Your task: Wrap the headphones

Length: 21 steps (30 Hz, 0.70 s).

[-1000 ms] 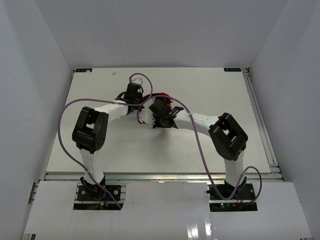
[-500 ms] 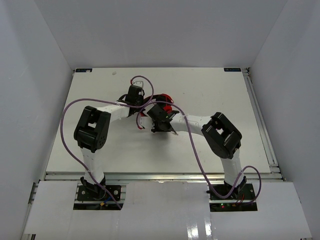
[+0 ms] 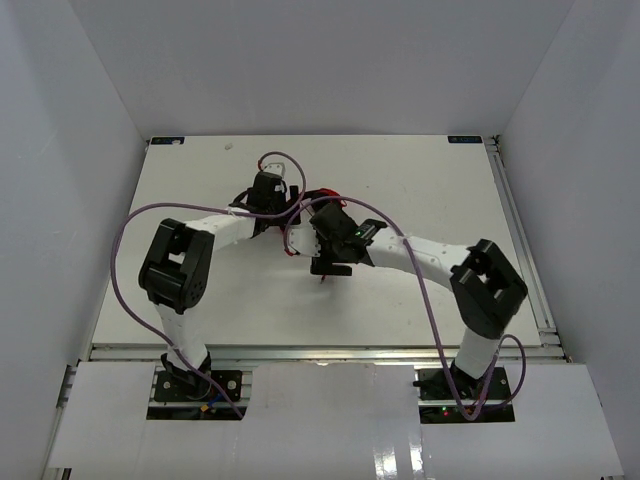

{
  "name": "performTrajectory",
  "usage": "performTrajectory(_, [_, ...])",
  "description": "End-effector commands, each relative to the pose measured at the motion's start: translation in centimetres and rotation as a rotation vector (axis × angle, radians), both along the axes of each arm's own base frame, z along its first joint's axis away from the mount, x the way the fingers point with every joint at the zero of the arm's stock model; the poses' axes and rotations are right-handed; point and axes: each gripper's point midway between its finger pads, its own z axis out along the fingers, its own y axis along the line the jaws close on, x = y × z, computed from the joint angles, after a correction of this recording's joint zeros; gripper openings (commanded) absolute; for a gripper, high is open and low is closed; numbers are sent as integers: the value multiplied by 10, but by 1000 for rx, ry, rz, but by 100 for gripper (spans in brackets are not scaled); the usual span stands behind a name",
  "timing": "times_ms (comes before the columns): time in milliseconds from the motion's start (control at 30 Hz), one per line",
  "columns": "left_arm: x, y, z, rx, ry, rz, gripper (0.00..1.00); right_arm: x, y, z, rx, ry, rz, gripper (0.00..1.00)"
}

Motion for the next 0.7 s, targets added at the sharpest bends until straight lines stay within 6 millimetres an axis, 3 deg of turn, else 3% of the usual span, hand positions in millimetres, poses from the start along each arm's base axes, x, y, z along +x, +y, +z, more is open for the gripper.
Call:
performTrajectory(0, [5, -5, 85, -74, -155, -36, 98, -28, 2, 57, 252, 102, 58, 90])
performTrajectory(67, [1, -5, 104, -90, -180, -49, 98, -37, 0, 77, 382, 177, 72, 90])
performTrajectory(133, [-8, -5, 126, -113, -217, -73, 98, -32, -10, 105, 544, 222, 44, 90])
performTrajectory(200, [-17, -7, 140, -132, -243, -116, 98, -15, -28, 124, 649, 207, -38, 90])
performTrajectory(300, [-50, -8, 179, -199, -338, -208, 98, 28, -79, 157, 854, 66, -357, 90])
performTrajectory(333, [-59, -7, 188, -218, -367, -229, 98, 34, -96, 151, 871, 38, -457, 90])
performTrajectory(367, [-69, -6, 184, -230, -371, -247, 98, 40, -112, 155, 879, -29, -544, 90])
performTrajectory(433, [-99, -3, 216, -299, -482, -303, 98, 47, -139, 159, 913, -126, -701, 90])
performTrajectory(467, [-112, -7, 220, -335, -494, -345, 98, 47, -148, 154, 921, -142, -749, 90])
performTrajectory(533, [-139, -9, 217, -386, -523, -401, 98, 43, -162, 165, 951, -207, -790, 90])
performTrajectory(567, [-156, -10, 228, -427, -557, -442, 98, 43, -168, 170, 982, -238, -811, 90])
performTrajectory(600, [-164, -10, 218, -439, -547, -451, 98, 39, -175, 173, 994, -260, -825, 90])
performTrajectory(667, [-183, -6, 224, -471, -580, -461, 98, 36, -186, 180, 1016, -302, -851, 90])
